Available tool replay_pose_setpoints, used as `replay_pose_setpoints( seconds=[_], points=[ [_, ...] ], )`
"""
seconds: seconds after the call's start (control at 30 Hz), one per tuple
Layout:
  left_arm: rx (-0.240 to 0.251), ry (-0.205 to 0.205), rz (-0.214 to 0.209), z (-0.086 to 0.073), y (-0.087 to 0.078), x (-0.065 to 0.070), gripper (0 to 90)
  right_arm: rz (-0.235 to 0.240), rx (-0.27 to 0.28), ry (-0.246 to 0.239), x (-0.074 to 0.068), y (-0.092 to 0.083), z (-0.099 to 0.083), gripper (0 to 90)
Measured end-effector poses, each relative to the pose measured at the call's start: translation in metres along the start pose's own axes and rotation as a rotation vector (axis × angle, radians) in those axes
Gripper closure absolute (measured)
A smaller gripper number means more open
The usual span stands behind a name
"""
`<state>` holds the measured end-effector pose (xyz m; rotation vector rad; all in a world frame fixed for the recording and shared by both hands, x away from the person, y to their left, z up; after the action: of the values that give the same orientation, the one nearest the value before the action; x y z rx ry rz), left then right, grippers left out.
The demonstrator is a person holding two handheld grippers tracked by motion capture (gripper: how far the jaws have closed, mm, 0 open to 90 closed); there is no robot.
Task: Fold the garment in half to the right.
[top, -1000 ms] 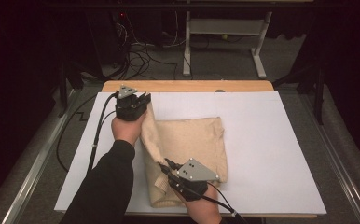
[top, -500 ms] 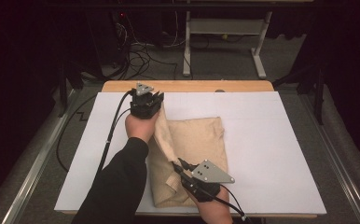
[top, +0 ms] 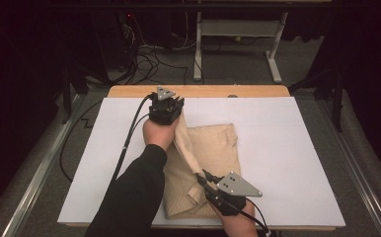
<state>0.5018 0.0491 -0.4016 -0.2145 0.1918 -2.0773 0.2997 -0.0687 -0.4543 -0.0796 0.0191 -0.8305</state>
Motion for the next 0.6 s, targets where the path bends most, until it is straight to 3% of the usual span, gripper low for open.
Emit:
replay_pose_setpoints(
  seconds=[0.6],
  points=[
    [-0.048,0.02,-0.042,-0.015,0.03,0.042,80.3,-0.037,-0.05,0.021,0.015,-0.024,-0.019,79.8]
  ],
)
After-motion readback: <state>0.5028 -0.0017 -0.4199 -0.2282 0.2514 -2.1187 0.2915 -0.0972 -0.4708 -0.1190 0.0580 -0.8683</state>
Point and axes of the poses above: each handheld gripper's, and its own axes: y roughly forward along the jaws, z roughly out of its top, x roughly to its right, the point moved 8 cm from there along y, roughly forward along the jaws, and after that the axes turned 14 degrees about x, right-handed, at the moved point
